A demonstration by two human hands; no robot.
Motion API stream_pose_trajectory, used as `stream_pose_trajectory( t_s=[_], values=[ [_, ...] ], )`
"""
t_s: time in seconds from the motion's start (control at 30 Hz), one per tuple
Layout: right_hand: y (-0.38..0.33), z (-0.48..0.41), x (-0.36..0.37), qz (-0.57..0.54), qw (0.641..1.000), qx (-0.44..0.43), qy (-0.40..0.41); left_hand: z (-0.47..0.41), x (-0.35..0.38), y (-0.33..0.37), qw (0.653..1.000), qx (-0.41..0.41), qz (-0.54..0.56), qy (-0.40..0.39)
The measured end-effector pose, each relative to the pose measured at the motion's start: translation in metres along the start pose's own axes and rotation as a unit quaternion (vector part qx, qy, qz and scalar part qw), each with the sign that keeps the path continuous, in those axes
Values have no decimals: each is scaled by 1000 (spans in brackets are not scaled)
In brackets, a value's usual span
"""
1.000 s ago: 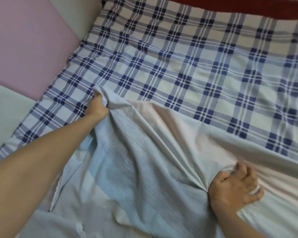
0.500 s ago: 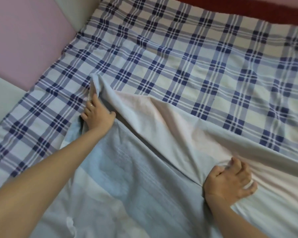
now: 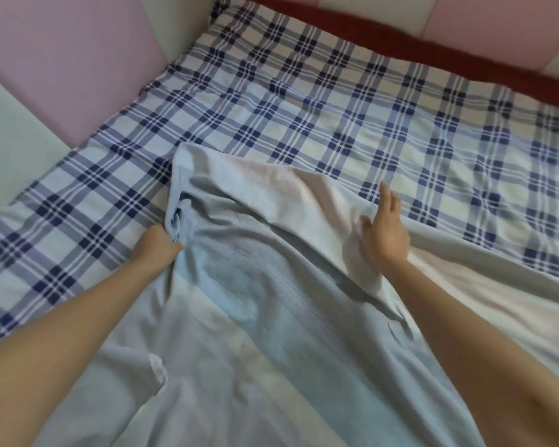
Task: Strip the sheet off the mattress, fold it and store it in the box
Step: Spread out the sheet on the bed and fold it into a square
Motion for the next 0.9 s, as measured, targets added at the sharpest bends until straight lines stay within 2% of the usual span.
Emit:
stream_pose_trajectory(
  t_s=[0.07,0.17,0.23,0.3,0.37,0.43,0.5,0.57,0.63,0.67,0.73,0.8,0.87,0.9],
  values=[
    [-12,-17,19,-22,996,35,-83,12,8,-4,999,5,27,30],
    [-6,-26,36,-40,984,107,-137,24,5,-15,995,4,61,74],
    [1,-30,38,-61,976,143,-152,21,2,-21,990,-34,115,72],
    [-2,-39,25,-112,980,139,-92,14,-1,-28,970,-92,220,56],
    [-7,-53,-4,-162,977,131,35,-4,-7,-35,943,-115,305,64],
    [-4,-65,-34,-200,957,150,145,-29,-12,-45,938,-131,311,83],
    [6,-76,-44,-242,940,162,176,-34,-20,-44,937,-141,303,101],
    [8,-77,-31,-236,950,163,121,-29,-13,-28,962,-88,248,77],
    [12,-63,4,-134,974,181,-10,-16,2,-12,992,-31,120,37],
    [15,-53,21,-68,978,187,-59,-5,5,-10,997,-32,63,35],
    [8,-39,32,48,985,157,-41,10,13,-27,992,-113,39,36],
    [-19,-40,32,170,984,45,12,26,21,-43,978,-202,49,-13],
    [-61,-48,57,221,968,-107,-51,32,29,-49,970,-225,36,-82],
    [-80,-51,74,191,965,-150,-99,29,32,-50,970,-218,11,-109]
  ],
)
Point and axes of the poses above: each hand's wrist, its own z-axis away from the middle knuckle, its own x-axis out of the palm, y = z × x, the point moved 8 cm from there along -z, towards the middle knuckle, and after that the axes turned 15 degrees about -z, right-handed, at the moved point
